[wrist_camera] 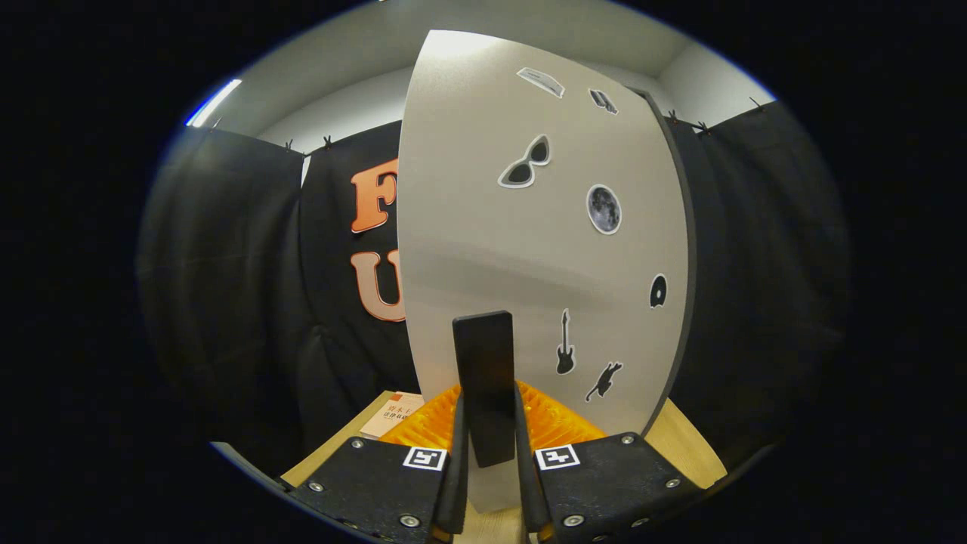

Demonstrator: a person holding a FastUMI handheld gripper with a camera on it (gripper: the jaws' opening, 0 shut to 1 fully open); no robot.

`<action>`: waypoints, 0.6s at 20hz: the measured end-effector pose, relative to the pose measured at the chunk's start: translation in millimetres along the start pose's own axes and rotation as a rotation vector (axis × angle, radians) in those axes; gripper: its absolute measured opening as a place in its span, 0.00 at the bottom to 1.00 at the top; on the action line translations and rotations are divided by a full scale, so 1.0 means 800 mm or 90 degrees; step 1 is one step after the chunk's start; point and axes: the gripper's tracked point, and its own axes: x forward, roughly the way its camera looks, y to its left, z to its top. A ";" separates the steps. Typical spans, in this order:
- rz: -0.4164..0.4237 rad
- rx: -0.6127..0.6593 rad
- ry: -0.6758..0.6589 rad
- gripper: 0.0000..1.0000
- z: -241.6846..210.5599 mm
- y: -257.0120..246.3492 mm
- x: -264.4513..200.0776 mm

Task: Open the shoe cabinet door, grab the shoes and put them into the shoe cabinet, then close the shoe cabinet door.

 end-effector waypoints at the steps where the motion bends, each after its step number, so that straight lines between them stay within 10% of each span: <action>1: -0.006 0.002 -0.001 0.29 0.000 -0.004 -0.005; 12: -0.070 0.025 0.003 0.26 -0.008 -0.060 -0.057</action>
